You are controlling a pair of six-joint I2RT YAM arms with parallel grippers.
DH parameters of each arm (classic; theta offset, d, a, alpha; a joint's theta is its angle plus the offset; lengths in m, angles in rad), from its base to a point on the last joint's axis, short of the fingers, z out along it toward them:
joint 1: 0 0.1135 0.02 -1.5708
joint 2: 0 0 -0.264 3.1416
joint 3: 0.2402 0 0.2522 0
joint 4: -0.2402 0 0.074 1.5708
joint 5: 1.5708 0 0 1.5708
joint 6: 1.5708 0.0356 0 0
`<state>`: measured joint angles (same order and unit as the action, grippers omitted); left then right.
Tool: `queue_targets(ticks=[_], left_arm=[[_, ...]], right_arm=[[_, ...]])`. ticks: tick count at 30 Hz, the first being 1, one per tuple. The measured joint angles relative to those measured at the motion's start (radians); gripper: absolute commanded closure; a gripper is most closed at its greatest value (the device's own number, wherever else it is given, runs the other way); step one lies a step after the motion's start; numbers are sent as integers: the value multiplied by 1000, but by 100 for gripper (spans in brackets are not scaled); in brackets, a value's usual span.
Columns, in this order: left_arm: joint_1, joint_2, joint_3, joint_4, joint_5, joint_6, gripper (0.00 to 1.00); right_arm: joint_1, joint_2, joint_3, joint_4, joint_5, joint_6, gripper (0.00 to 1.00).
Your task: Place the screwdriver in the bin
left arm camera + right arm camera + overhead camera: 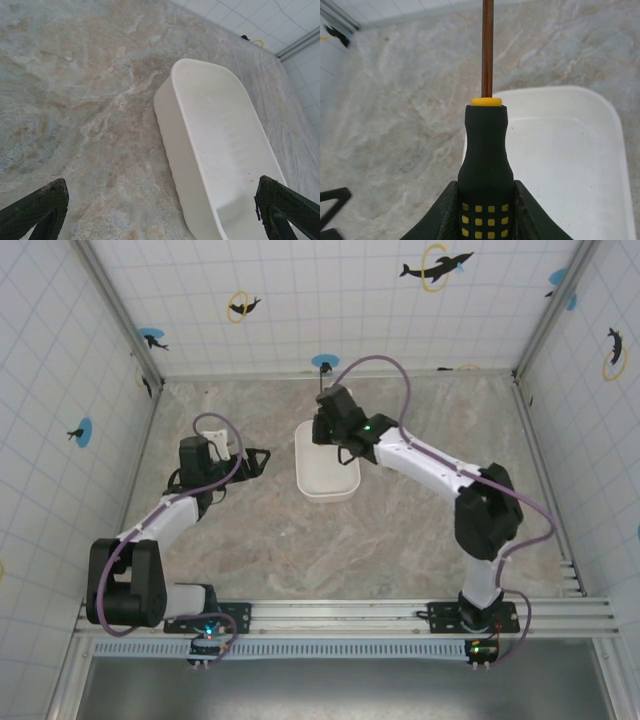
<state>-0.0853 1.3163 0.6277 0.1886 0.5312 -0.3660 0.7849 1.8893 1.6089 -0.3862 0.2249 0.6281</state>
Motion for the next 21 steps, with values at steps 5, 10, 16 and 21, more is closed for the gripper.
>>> queue_targets(ticks=[5, 10, 16, 21], left_arm=[[0, 0, 0, -2, -13, 3, 3], [0, 0, 0, -2, -24, 3, 2], [0, 0, 0, -3, -31, 3, 2], [0, 0, 0, -15, -32, 3, 2]], right_arm=[[21, 124, 62, -138, 39, 9, 100], [19, 190, 105, -240, 47, 12, 100], [19, 232, 128, -268, 30, 12, 100], [18, 271, 131, -273, 13, 18, 100]])
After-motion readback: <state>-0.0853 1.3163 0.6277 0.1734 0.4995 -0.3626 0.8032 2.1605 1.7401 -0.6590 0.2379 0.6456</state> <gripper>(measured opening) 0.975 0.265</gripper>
